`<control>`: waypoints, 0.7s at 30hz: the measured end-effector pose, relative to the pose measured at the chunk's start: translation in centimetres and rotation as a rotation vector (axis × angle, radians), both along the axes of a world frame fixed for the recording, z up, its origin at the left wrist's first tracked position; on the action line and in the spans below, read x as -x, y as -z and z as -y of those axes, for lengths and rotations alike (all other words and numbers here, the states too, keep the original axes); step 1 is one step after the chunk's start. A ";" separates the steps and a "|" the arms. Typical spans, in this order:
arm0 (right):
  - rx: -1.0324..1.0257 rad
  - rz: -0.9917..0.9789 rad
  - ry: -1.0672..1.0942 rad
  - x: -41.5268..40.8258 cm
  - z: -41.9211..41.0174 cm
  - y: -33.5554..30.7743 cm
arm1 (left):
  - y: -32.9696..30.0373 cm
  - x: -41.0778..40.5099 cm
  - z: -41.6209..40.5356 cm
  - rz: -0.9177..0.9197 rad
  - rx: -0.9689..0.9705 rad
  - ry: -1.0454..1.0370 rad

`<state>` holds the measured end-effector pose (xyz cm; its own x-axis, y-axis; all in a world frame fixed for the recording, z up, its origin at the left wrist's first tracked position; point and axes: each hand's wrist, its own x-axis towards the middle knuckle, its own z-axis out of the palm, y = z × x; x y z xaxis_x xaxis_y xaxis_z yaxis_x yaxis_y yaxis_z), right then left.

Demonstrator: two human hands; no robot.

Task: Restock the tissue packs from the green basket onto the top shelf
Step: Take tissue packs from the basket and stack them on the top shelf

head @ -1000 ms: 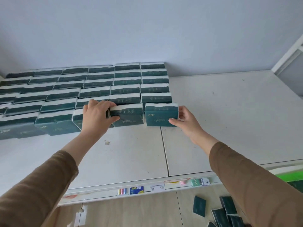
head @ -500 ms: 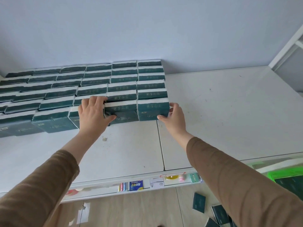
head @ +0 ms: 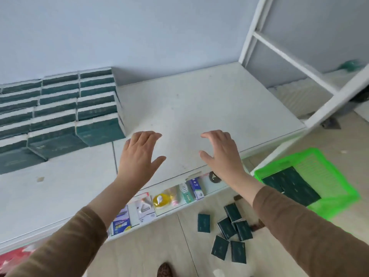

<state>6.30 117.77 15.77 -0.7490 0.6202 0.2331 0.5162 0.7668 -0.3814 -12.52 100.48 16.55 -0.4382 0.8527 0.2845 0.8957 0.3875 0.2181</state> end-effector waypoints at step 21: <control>0.555 0.407 0.306 -42.5 -30.0 27.5 | 27.6 -40.6 -38.9 0.229 0.546 0.396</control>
